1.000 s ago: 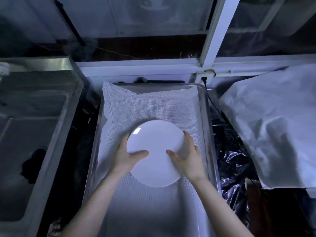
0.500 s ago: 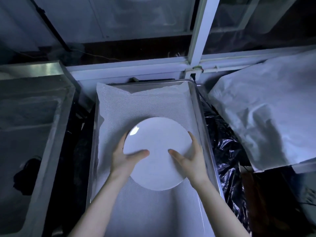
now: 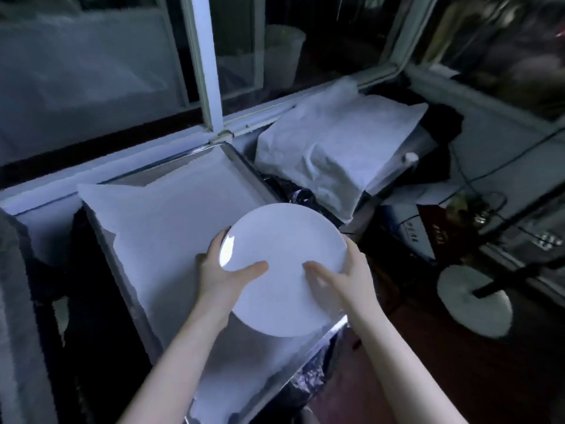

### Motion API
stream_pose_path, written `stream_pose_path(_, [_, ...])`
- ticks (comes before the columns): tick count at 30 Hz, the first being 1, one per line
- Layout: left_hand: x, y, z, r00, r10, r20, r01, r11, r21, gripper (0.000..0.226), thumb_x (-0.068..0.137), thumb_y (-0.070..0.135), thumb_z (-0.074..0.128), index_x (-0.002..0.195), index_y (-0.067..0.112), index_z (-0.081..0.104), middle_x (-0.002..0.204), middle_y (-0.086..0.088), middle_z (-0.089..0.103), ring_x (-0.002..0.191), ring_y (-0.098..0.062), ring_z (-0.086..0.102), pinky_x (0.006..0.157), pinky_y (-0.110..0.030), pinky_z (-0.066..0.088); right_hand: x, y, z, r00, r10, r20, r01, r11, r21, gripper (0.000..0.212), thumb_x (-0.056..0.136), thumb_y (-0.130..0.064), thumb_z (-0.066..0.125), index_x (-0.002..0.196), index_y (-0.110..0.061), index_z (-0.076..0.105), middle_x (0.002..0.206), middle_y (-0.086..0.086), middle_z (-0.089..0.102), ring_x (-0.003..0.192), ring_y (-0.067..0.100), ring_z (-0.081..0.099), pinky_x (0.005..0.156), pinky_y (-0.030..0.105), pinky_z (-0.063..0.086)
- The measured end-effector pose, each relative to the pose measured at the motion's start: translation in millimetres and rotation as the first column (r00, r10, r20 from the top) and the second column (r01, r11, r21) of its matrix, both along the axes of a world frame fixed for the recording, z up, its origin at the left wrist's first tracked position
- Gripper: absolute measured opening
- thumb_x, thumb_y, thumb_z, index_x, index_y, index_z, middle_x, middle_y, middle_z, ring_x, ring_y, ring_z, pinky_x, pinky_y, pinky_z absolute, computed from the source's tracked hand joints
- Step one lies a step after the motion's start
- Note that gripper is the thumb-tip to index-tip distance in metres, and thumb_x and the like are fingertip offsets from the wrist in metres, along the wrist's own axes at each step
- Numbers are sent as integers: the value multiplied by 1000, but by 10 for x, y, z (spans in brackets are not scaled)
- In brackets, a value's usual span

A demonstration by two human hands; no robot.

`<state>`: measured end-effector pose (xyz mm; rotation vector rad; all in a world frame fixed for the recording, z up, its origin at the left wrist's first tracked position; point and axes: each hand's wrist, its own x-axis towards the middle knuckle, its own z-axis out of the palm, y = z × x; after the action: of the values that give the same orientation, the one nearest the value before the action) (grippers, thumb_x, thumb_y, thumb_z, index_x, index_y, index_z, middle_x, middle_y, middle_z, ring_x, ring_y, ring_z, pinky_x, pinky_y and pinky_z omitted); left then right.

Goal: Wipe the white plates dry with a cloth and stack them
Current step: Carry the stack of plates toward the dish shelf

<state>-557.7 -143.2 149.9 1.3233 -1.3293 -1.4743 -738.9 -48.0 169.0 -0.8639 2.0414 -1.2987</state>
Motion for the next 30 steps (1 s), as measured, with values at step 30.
stream_pose_path(30, [-1106,9643,682,-488,-869,78,865,-494,-89,82,40,46,90,114,32,57,107,13,60,87,0,58,58,-18,44,2580,9693,710,-452,-887,100,873,-462,-156,41,75,-14,83,101,-36,60,110,4,67,97,21,66,77,46,59])
